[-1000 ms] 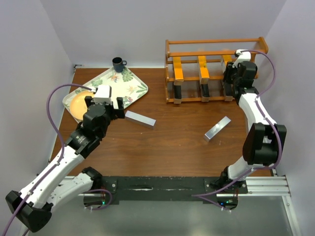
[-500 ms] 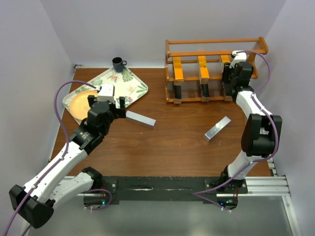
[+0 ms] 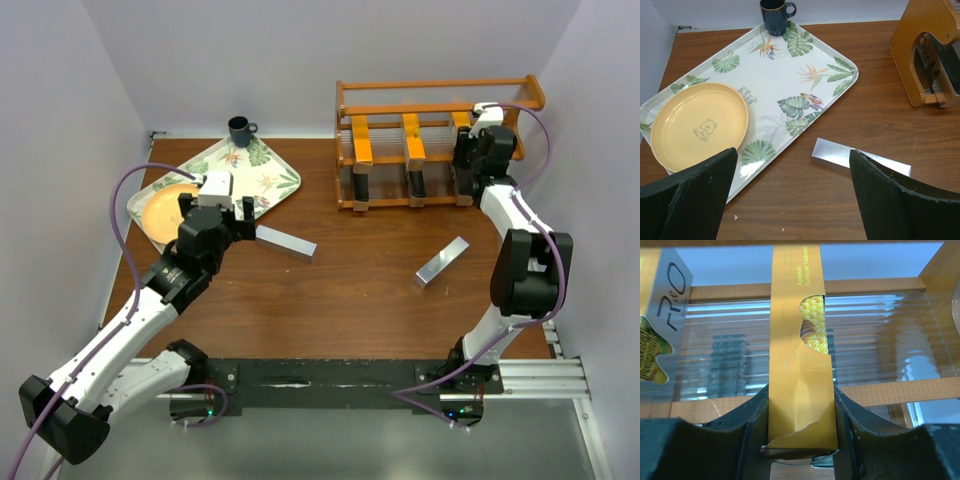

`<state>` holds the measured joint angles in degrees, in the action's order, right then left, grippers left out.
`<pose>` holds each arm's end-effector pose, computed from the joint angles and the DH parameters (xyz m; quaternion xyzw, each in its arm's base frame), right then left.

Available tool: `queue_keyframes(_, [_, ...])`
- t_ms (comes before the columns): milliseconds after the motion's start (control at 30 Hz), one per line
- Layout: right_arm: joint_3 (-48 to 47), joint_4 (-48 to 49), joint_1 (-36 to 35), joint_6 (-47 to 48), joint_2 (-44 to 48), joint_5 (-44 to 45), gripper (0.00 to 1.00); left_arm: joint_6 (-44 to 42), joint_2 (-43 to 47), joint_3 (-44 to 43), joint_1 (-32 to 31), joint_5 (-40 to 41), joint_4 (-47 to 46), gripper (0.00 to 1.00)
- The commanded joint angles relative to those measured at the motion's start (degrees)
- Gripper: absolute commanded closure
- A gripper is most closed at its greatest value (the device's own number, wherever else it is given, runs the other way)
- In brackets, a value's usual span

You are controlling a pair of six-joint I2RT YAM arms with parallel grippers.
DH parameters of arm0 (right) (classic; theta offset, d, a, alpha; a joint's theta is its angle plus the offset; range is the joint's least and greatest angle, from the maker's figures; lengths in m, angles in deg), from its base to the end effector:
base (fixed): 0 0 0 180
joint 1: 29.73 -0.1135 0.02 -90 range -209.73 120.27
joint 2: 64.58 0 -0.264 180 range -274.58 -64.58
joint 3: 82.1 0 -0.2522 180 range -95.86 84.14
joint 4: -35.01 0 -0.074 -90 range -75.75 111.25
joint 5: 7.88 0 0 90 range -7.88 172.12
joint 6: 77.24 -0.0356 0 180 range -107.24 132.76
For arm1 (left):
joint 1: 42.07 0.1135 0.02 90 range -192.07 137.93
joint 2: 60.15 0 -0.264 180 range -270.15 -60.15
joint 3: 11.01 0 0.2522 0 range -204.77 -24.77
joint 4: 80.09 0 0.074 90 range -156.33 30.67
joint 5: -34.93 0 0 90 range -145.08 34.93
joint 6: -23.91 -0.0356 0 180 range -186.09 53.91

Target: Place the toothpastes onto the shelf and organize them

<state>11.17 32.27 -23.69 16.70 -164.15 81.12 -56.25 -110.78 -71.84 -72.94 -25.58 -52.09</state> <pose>0.4131 -0.0431 0.2883 0.0093 0.7964 -0.0457 0.6030 0.1813 -0.0879 0.3302 -0.0048 0.7956 -0.0054 0.6057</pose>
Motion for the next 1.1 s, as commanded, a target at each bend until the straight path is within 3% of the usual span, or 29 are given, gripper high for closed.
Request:
queue_keyframes(0, [-1.3, 3.7, 0.3, 0.9, -1.1, 0.1, 0.66, -0.8, 0.4, 0.0, 0.4, -0.3, -2.8, 0.00])
queue_keyframes(133, [-1.1, 3.4, 0.3, 0.9, -1.0, 0.0, 0.61, -0.8, 0.5, 0.2, 0.5, -0.8, -2.9, 0.00])
queue_keyframes(267, [-0.8, 2.9, 0.3, 1.4, -0.4, 0.1, 0.41, -0.7, 0.6, 0.1, 0.7, -1.0, -3.0, 0.00])
queue_keyframes(567, [1.2, 2.3, 0.3, 1.4, 4.6, -0.3, 0.10, -0.5, 1.4, 0.4, 1.1, -1.7, -3.2, 0.01])
queue_keyframes(767, [5.0, -0.3, -2.2, 0.5, 13.0, 0.8, 0.02, -0.5, 2.6, 0.4, 1.4, -2.2, -3.3, 0.01])
queue_keyframes(967, [13.5, 0.0, -9.9, -0.9, 23.5, 6.7, 0.02, -0.5, 4.5, 0.7, 1.9, -3.1, -3.3, 0.00])
queue_keyframes(1067, [17.8, -0.5, -13.8, -3.2, 29.3, 4.7, 0.02, -0.5, 5.2, 0.7, 2.2, -3.8, -3.1, 0.00])
